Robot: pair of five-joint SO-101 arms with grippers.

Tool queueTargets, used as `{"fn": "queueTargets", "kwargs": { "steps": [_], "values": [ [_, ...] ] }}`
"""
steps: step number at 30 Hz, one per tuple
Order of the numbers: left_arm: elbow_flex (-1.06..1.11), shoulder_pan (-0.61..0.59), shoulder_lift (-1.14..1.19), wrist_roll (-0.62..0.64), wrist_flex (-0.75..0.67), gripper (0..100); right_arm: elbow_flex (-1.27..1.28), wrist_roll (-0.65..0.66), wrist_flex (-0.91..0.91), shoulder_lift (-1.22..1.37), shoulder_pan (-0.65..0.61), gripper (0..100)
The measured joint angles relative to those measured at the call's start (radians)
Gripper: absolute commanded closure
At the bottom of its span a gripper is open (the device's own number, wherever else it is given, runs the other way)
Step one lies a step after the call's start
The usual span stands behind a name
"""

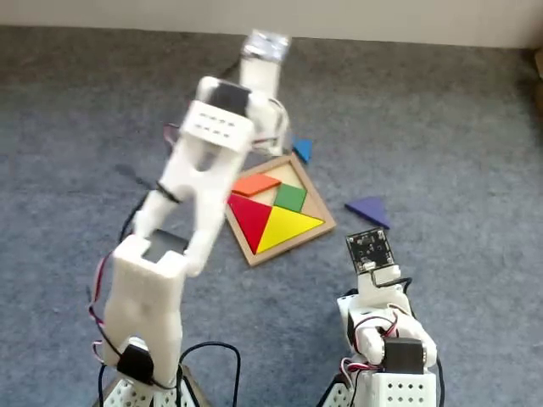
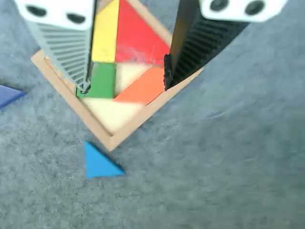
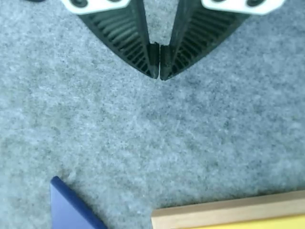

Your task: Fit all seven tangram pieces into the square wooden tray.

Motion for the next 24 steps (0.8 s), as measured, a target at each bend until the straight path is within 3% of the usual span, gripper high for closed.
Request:
{"fn": "queueTargets", "kwargs": {
  "steps": [10,14,24],
  "values": [
    [-0.003,-0.106,-0.305,0.000,0.226,79,0.000,0.000,0.000,0.000,0.000,97.1],
    [0.041,-0.173,-0.404,0.000,0.233,84,0.000,0.000,0.000,0.000,0.000,97.1],
    [0.385,-0.290,-0.767,-0.049,0.236,85,0.000,0.000,0.000,0.000,0.000,97.1]
  ]
}}
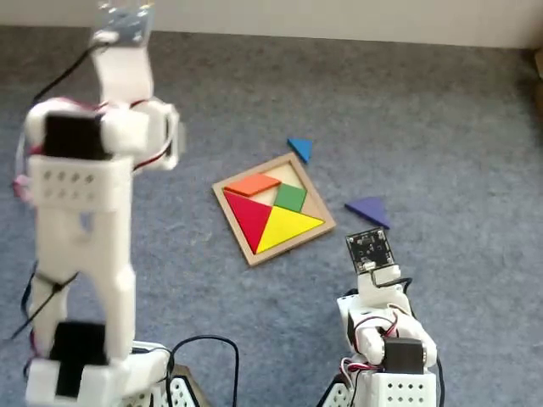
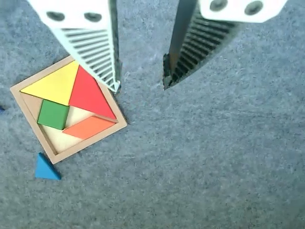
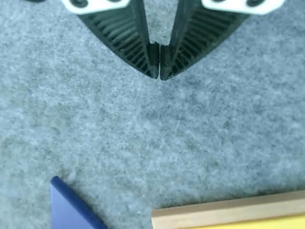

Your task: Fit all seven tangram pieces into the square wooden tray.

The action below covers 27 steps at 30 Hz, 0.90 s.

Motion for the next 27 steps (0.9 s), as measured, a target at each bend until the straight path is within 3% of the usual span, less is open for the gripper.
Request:
{"fn": "queueTargets", "kwargs": {
  "steps": [4,9,16,27],
  "values": [
    [0.201,-0.026,-0.187,-0.005,-0.069,86,0.000,0.000,0.000,0.000,0.000,97.1],
    [0.511,-0.063,-0.423,-0.005,-0.222,100,0.000,0.000,0.000,0.000,0.000,97.1],
    [0.910,-0.120,-0.732,-0.005,-0.404,99,0.000,0.000,0.000,0.000,0.000,97.1],
    [1.369,-0.161,-1.158,-0.005,-0.437,98,0.000,0.000,0.000,0.000,0.000,97.1]
  ]
}}
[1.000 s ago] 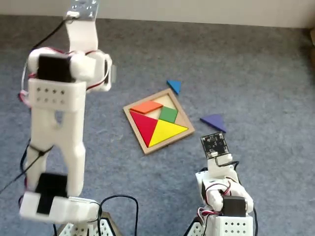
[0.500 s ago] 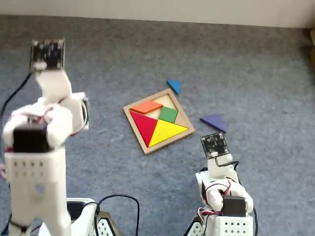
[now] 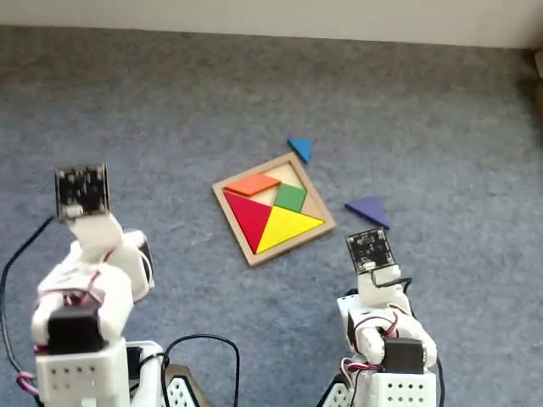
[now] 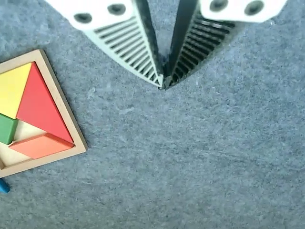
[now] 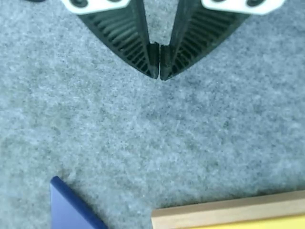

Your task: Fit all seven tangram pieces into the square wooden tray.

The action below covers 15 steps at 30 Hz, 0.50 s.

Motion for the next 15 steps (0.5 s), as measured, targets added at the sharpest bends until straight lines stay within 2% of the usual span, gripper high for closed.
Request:
{"fn": "queueTargets", "kwargs": {
  "steps": [5,10,15],
  "values": [
    [0.149,-0.003,-0.212,-0.003,0.000,98,0.000,0.000,0.000,0.000,0.000,97.1],
    [0.262,-0.003,-0.387,-0.106,0.000,98,0.000,0.000,0.000,0.000,0.000,97.4],
    [0.353,-0.003,-0.428,-0.130,0.000,98,-0.026,0.000,0.000,0.000,0.006,97.5]
  ]
}}
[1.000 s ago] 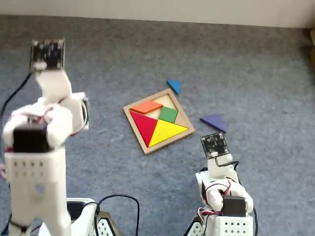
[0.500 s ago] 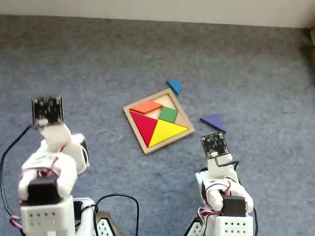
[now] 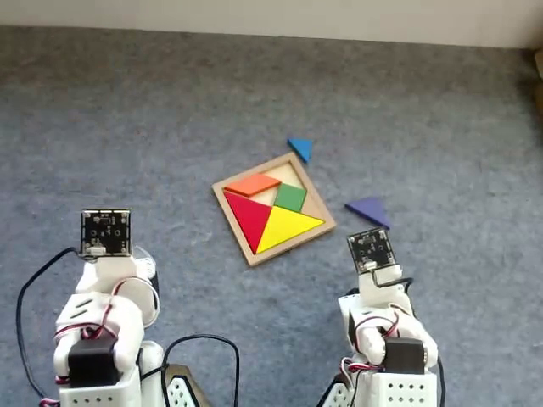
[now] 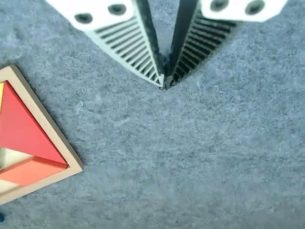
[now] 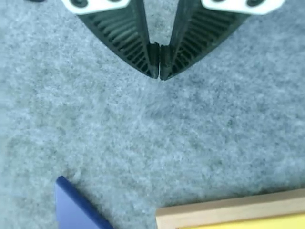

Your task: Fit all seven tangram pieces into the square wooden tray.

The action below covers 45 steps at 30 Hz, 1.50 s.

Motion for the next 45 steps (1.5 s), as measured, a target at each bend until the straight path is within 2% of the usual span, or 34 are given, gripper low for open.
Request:
{"fn": "queueTargets", "kwargs": {
  "steps": [16,19,24,29,34,38,40,45],
  "values": [
    [0.213,0.000,0.000,0.000,0.000,98,-0.368,0.000,-0.003,0.034,-0.005,97.5],
    [0.247,0.000,0.000,0.000,-0.025,99,-0.437,-0.029,-0.034,0.152,-0.005,97.5],
    [0.305,0.000,0.000,-0.002,-0.146,99,-0.559,-0.115,-0.112,0.423,-0.005,97.2],
    [0.307,-0.002,0.000,-0.002,-0.169,99,-0.658,-0.176,-0.173,0.646,-0.003,97.1],
    [0.308,-0.002,0.000,-0.002,-0.072,99,-0.733,-0.221,-0.215,0.816,-0.051,95.7],
    [0.308,-0.002,0.000,-0.002,0.021,99,-0.806,-0.269,-0.230,0.954,-0.091,83.6],
    [0.308,-0.002,0.000,-0.002,0.031,99,-0.850,-0.295,-0.241,1.030,-0.106,80.7],
    [0.308,-0.002,0.000,-0.002,0.032,99,-0.965,-0.322,-0.302,1.223,-0.127,80.6]
  ]
}}
